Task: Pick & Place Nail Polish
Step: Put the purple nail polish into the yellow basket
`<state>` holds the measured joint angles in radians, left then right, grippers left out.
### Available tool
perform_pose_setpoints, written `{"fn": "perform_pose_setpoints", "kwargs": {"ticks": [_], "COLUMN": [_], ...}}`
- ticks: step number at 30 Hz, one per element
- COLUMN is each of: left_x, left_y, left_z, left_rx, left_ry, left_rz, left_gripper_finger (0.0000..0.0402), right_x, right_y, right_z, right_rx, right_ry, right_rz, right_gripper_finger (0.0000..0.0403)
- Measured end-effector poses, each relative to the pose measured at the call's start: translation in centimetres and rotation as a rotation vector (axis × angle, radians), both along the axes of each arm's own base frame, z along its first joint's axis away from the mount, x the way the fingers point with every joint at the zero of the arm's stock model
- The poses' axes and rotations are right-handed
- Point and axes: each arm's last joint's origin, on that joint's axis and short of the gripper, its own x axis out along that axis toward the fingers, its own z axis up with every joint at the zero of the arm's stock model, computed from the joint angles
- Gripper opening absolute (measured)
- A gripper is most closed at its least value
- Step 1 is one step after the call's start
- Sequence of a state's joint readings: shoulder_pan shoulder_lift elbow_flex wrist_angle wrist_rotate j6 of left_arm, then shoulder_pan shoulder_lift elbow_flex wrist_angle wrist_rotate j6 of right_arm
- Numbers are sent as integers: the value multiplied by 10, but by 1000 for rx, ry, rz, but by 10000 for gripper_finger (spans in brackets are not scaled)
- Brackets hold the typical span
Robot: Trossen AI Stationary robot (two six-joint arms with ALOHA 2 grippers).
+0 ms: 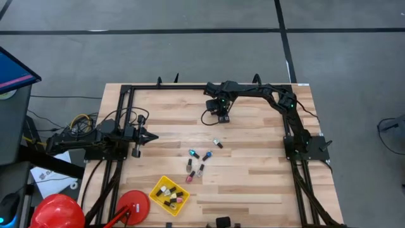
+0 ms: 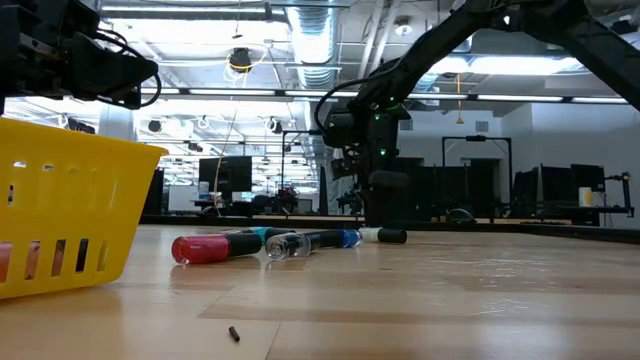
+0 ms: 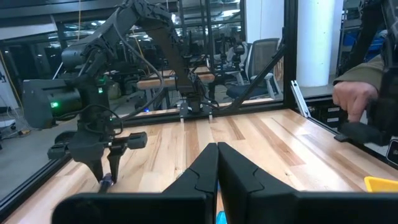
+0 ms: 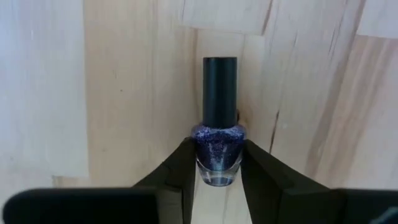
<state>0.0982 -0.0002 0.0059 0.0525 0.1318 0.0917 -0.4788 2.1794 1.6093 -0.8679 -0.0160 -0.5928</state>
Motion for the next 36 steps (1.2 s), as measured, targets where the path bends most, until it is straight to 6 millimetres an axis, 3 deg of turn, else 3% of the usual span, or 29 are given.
{"fn": "perform_pose_setpoints", "kwargs": {"ticks": [2, 8, 13, 19, 25, 32, 36], "left_x": [0, 0, 0, 0, 0, 0, 0], "left_y": [0, 0, 0, 0, 0, 0, 0], "left_z": [0, 0, 0, 0, 0, 0, 0], "left_rx": [0, 0, 0, 0, 0, 0, 0], "left_ry": [0, 0, 0, 0, 0, 0, -3], "left_rz": [0, 1, 0, 0, 0, 0, 0], "left_gripper_finger": [1, 1, 1, 1, 1, 1, 1], "right_x": [-2, -9, -7, 13, 35, 63, 78], "right_y": [1, 8, 38, 115, 204, 287, 316], "right_z": [7, 58, 100, 131, 139, 134, 113], "right_rx": [-5, -44, -64, -63, -33, -2, 18], "right_ry": [-4, -120, -247, -409, -584, -876, -952], "right_rz": [-10, -78, -78, 82, 299, 479, 535], "right_gripper_finger": [88, 85, 85, 86, 87, 87, 87]}}
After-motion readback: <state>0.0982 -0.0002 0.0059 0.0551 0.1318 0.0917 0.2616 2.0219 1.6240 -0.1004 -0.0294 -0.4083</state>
